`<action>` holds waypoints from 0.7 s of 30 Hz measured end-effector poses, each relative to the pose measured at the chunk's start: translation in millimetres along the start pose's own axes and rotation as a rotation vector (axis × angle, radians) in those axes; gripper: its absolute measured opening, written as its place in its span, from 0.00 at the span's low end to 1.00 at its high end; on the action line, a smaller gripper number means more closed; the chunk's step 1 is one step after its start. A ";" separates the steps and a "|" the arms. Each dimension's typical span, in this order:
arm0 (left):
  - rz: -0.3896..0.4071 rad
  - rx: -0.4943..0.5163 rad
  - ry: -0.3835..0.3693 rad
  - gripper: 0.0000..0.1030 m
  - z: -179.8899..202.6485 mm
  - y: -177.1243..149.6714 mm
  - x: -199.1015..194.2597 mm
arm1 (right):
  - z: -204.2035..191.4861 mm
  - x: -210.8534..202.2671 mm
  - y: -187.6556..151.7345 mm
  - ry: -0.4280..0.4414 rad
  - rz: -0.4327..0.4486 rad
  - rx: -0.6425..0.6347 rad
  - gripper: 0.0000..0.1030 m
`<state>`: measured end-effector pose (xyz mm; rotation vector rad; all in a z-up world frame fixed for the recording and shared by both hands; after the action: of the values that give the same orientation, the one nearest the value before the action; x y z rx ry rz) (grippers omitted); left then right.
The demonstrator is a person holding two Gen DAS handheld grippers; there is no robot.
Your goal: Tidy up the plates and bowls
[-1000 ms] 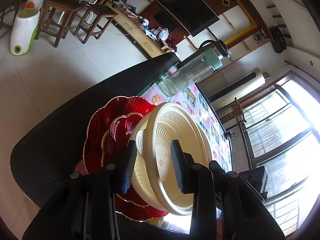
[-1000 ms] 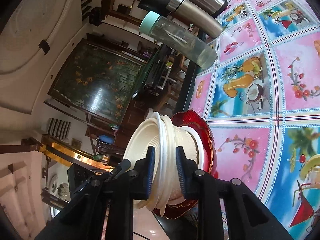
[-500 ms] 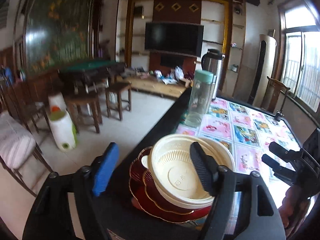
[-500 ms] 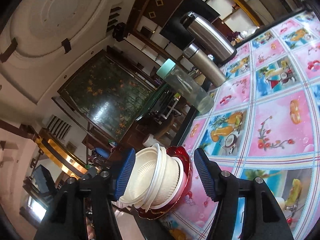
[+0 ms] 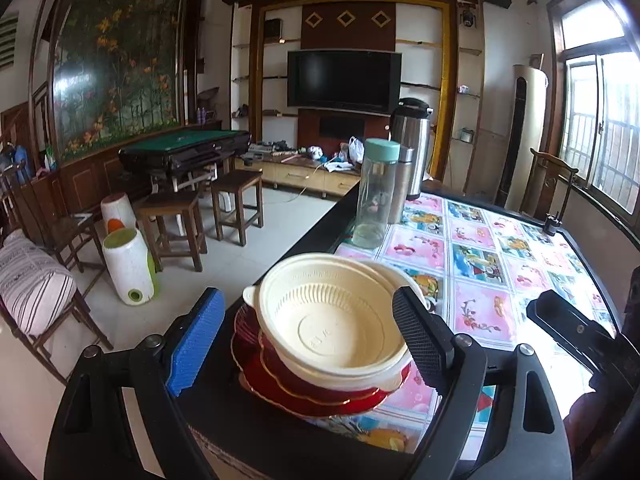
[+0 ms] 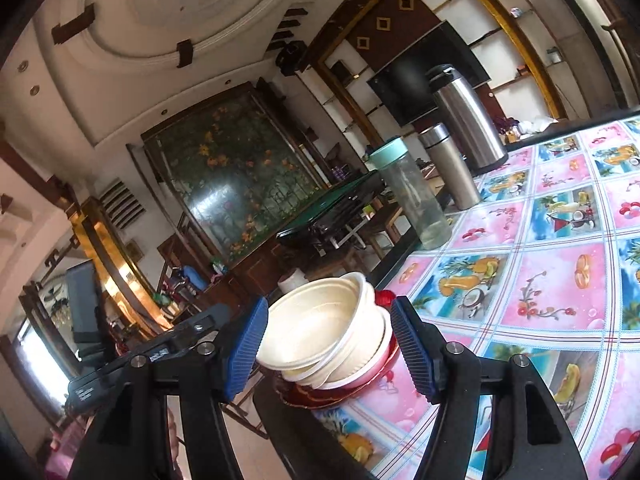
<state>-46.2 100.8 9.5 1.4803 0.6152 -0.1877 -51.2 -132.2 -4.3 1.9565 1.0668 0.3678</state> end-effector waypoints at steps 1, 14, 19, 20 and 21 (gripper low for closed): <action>-0.011 -0.004 0.006 0.84 -0.7 -1.8 0.4 | -4.5 0.1 -1.7 0.000 -0.005 -0.011 0.65; -0.008 -0.046 0.091 0.94 -10.4 -15.3 -2.3 | -23.9 15.1 -15.3 -0.028 -0.055 -0.062 0.65; 0.004 -0.040 0.081 1.00 -9.2 -15.4 -6.2 | -25.4 20.7 -16.2 -0.031 -0.067 -0.070 0.65; 0.004 -0.040 0.074 1.00 -8.7 -15.1 -6.6 | -25.5 21.3 -16.4 -0.032 -0.068 -0.071 0.65; 0.004 -0.040 0.072 1.00 -8.1 -14.8 -6.8 | -25.3 21.8 -16.5 -0.033 -0.069 -0.071 0.65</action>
<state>-61.2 105.3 0.2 1.4547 0.6707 -0.1190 -62.4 -96.7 -5.4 1.8524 1.0824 0.3305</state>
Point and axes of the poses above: each gripper's, at about its wrist camera, not at the fingertips, and x roughly the way its jaws point, z to its right, y to its top, the point moved 3 cm from there along x, roughly the way its jaws point, and after that the axes turned 9 degrees about y, right-handed, at the moved point
